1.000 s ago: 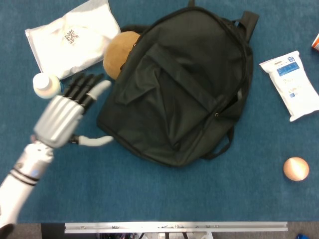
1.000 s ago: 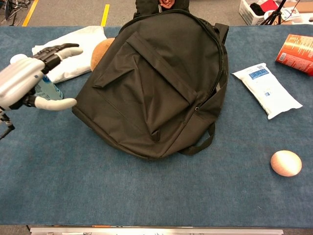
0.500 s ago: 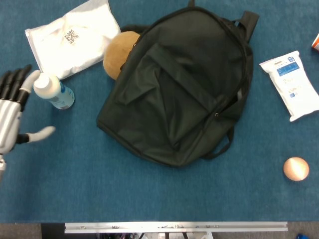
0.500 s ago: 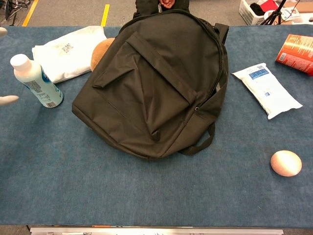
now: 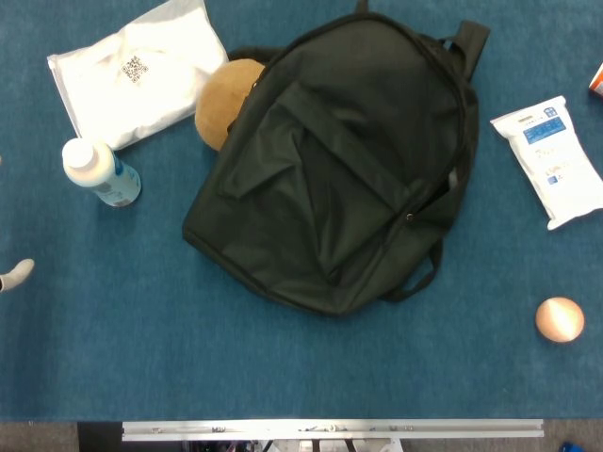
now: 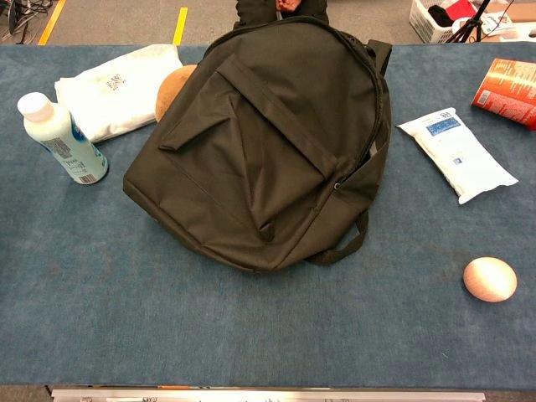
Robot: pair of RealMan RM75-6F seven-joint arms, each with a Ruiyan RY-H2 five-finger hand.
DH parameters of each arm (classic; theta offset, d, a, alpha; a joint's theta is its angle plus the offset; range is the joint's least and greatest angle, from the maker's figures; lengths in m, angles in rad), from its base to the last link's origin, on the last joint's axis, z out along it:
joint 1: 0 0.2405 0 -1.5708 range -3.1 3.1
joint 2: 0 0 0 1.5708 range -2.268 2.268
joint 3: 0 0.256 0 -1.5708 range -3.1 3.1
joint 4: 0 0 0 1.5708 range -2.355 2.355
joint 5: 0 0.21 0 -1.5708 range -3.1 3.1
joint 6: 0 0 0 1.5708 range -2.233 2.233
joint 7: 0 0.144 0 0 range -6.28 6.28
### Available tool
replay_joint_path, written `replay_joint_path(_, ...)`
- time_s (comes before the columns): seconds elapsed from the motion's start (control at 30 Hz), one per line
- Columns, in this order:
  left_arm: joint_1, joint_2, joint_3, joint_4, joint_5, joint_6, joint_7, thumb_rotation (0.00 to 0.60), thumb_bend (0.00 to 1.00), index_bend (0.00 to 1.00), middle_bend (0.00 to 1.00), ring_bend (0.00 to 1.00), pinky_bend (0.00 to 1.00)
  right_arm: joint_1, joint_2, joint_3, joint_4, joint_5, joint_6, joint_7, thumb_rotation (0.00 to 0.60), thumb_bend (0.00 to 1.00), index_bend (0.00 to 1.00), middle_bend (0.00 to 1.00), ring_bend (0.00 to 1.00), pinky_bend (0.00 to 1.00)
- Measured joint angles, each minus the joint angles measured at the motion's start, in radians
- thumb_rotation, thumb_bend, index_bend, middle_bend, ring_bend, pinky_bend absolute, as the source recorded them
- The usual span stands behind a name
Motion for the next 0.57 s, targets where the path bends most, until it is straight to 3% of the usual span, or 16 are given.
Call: replay_joint_path(0.57, 0.053, -0.006, -0.03, 0.0, -0.002, 0.033, 0.0, 0.6, 0.02, 0.04, 0.0, 0.0, 0.0, 0.024, -0.017, -0.024, 0.033, -0.084, -0.01, 0.058, 0.6, 0.16, 0.22, 0.34, 0.2, 0.18)
